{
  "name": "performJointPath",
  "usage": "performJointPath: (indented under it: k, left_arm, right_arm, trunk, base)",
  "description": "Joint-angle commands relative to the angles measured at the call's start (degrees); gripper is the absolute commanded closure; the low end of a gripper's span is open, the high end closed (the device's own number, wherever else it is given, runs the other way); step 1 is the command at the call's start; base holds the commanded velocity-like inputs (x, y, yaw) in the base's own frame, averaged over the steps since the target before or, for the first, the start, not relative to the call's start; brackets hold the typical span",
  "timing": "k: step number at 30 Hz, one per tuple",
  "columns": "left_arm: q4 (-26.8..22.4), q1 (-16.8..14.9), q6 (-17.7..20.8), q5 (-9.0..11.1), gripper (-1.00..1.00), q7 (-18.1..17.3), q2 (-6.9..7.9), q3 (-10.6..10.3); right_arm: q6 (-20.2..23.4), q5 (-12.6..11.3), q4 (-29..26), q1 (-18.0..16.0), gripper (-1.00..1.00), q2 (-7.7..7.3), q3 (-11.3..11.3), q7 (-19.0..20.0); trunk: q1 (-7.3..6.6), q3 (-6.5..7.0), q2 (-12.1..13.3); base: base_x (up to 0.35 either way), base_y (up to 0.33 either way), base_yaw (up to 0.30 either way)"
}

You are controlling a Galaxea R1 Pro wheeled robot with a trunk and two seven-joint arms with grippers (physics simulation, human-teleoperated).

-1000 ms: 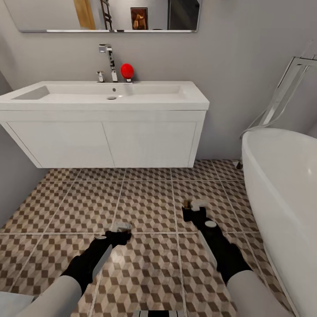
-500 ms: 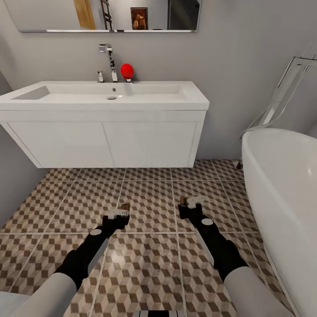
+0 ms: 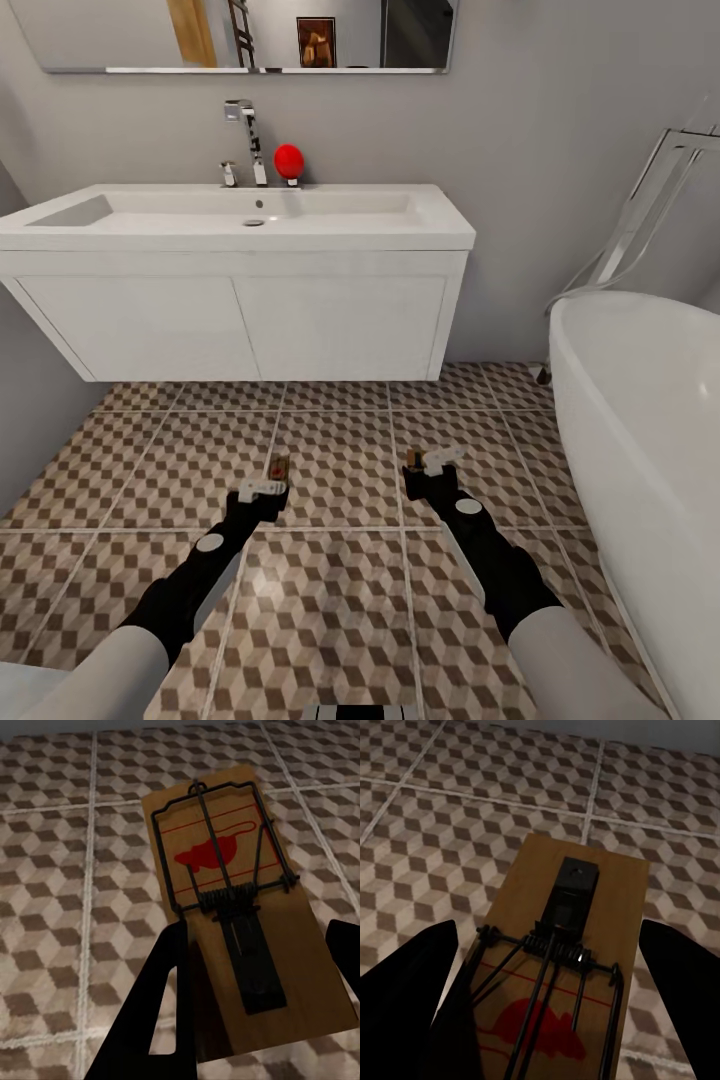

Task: Take the four mousetraps from the cabinet in the bathroom and place them on the bathroom floor. Make sure all four end up on the same floor surface, and ensure that at least two of them are either under or directly next to the same bathroom sink.

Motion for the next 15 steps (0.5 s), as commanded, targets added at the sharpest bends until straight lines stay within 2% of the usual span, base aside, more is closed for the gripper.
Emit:
performJointPath:
  k: [1, 15]
  left_arm:
    - [0.1, 0.0, -0.2, 0.6, 1.00, 0.1, 0.08, -0.3]
    - [1.5, 0.0, -0.3, 0.7, 1.00, 0.1, -0.12, -0.8]
  right_arm:
    - [0.3, 0.0, -0.1, 0.0, 1.00, -0.02, 0.0, -0.1]
    - [0.3, 0.1, -0.2, 0.0, 1.00, -0.17, 0.0, -0.4]
  trunk:
    - [-0.01, -0.04, 0.0]
    - [-0.01, -0.04, 0.0]
  base:
    - [0.000, 0.000, 0.000]
    - [0.000, 0.000, 0.000]
